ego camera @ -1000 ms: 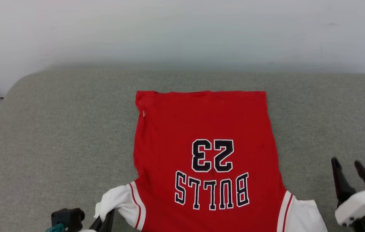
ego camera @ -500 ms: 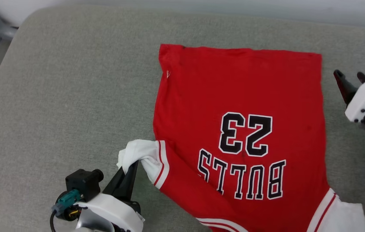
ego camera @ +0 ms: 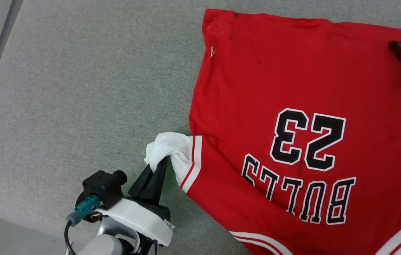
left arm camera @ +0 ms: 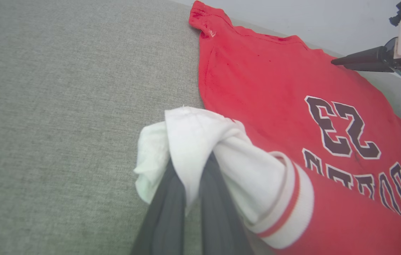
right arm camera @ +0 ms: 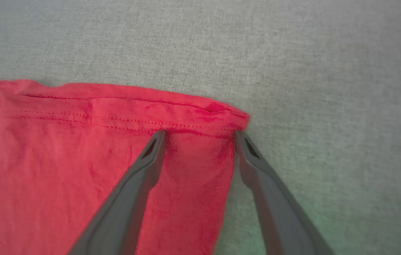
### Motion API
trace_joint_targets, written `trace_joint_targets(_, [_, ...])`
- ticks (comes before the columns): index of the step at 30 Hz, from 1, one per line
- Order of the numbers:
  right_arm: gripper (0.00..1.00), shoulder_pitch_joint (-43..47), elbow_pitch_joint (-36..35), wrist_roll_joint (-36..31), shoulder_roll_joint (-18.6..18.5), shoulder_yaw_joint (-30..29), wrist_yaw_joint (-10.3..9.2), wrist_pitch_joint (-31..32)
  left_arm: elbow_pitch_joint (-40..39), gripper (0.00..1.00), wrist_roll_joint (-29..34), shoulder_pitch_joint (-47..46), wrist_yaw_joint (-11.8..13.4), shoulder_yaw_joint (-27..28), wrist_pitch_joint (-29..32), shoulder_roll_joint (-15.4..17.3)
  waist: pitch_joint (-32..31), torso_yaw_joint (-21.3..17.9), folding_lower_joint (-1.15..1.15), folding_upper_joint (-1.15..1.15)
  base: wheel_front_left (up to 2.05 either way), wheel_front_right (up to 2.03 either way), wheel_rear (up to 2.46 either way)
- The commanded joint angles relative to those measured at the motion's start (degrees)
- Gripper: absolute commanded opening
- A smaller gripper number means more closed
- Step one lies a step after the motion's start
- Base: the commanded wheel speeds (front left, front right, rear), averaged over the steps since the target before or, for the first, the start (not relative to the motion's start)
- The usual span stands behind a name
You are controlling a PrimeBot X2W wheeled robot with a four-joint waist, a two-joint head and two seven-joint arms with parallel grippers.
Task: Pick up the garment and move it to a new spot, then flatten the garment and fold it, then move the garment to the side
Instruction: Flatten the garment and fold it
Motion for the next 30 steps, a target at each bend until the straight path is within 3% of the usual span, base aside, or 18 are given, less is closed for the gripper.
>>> trace_joint_targets(1, [1.0, 1.0, 2.9, -0.5, 0.2, 0.4, -0.06, 2.8, 0.3, 0.0, -0.1, -0.7, -0.3, 0.0, -0.5, -0.3, 0.4, 0.5, -0.01, 0.0, 0.0, 0.0, 0.0])
trace_joint_targets(3, [1.0, 2.0, 5.9, -1.2, 0.6, 0.7, -0.06, 6.7, 0.8, 0.0, -0.3, -0.7, -0.5, -0.1, -0.8, -0.6, 0.5, 0.4, -0.01, 0.0, 0.0, 0.0, 0.0])
trace_joint_targets(4, [0.79, 2.4, 7.1, -1.3, 0.7, 0.7, -0.06, 8.4, 1.1, 0.0, -0.3, -0.8, -0.6, 0.0, -0.9, -0.6, 0.5, 0.4, -0.01, 0.0, 0.0, 0.0, 0.0])
trace_joint_targets(5, [0.23, 2.9, 8.2, -1.4, 0.9, 0.6, -0.07, 10.1, 1.3, 0.0, -0.3, -0.9, -0.6, 0.0, -0.9, -0.7, 0.5, 0.4, -0.01, 0.0, 0.0, 0.0, 0.0])
trace_joint_targets(6, [0.0, 3.0, 8.7, -1.3, 1.2, 0.4, -0.07, 10.7, 1.5, 0.0, -0.4, -1.0, -0.7, 0.0, -1.0, -0.8, 0.5, 0.4, -0.01, 0.0, 0.0, 0.0, 0.0])
trace_joint_targets(12, [0.0, 1.2, 7.5, -0.4, 2.1, 1.0, -0.04, 7.6, 2.4, 0.0, -0.9, -0.5, -0.4, 0.6, -1.1, -0.3, -0.8, -1.0, -0.01, 0.0, 0.0, 0.0, 0.0])
trace_joint_targets(20, [0.0, -0.9, 3.4, 1.0, -1.0, 5.5, -0.06, 4.2, 2.3, 0.0, -1.6, 1.7, 1.1, 1.4, 0.6, 1.8, -5.7, -4.8, -0.01, 0.0, 0.0, 0.0, 0.0])
trace_joint_targets(30, [0.0, 9.2, -4.8, 7.3, -6.0, 9.3, -0.05, 3.1, 1.5, 0.0, -2.9, 6.2, 4.2, 1.5, 3.1, 3.4, -14.9, -9.3, -0.01, 0.0, 0.0, 0.0, 0.0])
